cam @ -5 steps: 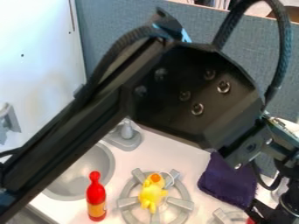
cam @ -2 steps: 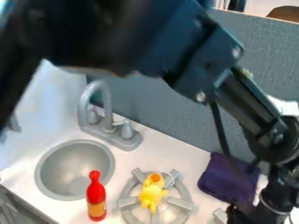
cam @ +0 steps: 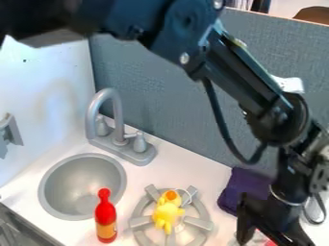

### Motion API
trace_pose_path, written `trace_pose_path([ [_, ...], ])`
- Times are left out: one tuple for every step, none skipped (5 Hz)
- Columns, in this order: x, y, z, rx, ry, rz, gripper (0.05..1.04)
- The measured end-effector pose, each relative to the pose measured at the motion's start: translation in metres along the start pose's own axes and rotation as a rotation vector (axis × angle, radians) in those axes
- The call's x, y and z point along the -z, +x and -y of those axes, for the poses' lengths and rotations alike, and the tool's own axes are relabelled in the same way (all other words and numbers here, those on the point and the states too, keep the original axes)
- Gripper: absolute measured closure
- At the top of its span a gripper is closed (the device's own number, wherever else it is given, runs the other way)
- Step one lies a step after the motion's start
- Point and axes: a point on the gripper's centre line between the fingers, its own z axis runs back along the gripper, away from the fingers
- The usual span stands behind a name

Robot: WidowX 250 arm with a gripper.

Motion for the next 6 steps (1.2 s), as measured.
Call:
trace_pose_path([
  [-0.011, -0.001, -0.010, -0.019, -0.006, -0.003, 0.082],
  [-0.023, 0.007, -0.033, -0.064, 0.016, 0.000, 0.082],
  [-0.028, 0.026, -0.051, -0.109, 0.020, 0.002, 0.082],
  [-0.023, 0.046, -0.068, -0.144, 0.034, -0.041, 0.082],
  [-0.012, 0.065, -0.075, -0.138, 0.050, -0.094, 0.082],
  [-0.001, 0.066, -0.076, -0.105, 0.058, -0.125, 0.082],
])
